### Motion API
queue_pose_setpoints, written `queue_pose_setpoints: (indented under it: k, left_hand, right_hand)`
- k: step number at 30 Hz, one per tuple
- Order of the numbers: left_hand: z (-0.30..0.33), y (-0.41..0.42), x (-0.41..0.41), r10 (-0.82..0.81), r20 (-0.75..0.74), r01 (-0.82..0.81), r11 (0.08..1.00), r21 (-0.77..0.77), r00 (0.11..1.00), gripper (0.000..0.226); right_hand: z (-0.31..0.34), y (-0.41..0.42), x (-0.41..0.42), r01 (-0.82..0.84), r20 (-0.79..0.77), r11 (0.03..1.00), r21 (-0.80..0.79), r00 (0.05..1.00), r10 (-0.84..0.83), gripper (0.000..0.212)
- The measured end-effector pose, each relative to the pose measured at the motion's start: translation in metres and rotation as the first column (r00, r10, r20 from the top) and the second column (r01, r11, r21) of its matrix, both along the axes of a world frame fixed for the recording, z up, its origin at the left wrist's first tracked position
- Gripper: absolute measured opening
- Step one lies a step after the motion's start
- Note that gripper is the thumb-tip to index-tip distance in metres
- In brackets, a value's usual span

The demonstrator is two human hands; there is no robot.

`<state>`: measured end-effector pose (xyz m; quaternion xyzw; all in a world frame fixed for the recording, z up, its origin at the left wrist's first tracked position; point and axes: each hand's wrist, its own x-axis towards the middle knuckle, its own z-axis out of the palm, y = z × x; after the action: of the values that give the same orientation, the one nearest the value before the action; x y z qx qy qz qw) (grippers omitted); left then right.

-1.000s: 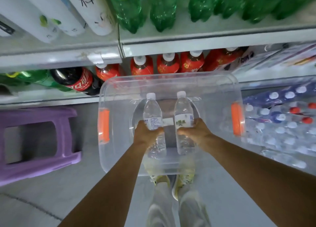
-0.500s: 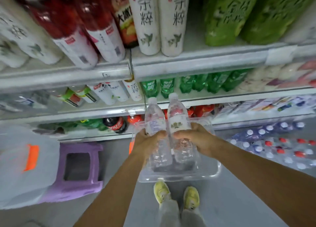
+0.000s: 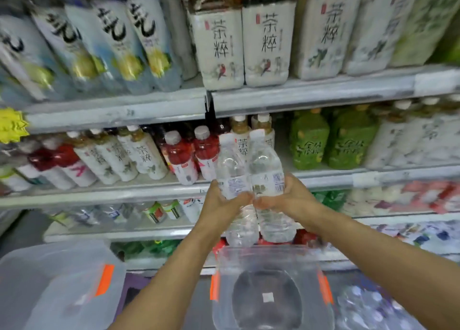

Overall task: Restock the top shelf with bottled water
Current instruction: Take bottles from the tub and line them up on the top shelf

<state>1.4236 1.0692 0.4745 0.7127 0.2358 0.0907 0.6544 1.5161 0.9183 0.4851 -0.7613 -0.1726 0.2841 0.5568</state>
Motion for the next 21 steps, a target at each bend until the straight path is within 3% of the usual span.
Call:
queue_pose_setpoints:
  k: [5,8,11,18,21]
  left_hand:
    - [0.065,0.005,0.008,-0.039,0.131,0.021,0.990,0.141,0.991,0.074]
    - [0.098,0.008,0.015,-0.074,0.214,0.029,0.978,0.207,0.974,0.072]
    - [0.132,0.006,0.022,-0.067,0.272,0.003,0.974,0.228,0.960,0.085]
    - [0.206,-0.020,0.045,-0.085,0.436,-0.032,0.966,0.255,0.896,0.093]
    - [0.237,-0.033,0.064,-0.103,0.468,-0.059,0.946,0.319,0.878,0.082]
  right_hand:
    - [0.065,0.002,-0.002,0.046,0.180,0.999,0.011,0.982,-0.047,0.078]
    - [0.100,-0.001,-0.005,0.062,0.239,0.995,0.073,0.968,-0.077,0.069]
    - [0.129,-0.006,-0.001,0.049,0.292,0.989,0.142,0.952,-0.089,0.052]
    - [0.201,-0.029,0.023,0.041,0.436,0.979,0.198,0.891,-0.125,0.079]
    - [0.232,-0.042,0.040,0.026,0.524,0.974,0.224,0.840,-0.143,0.064]
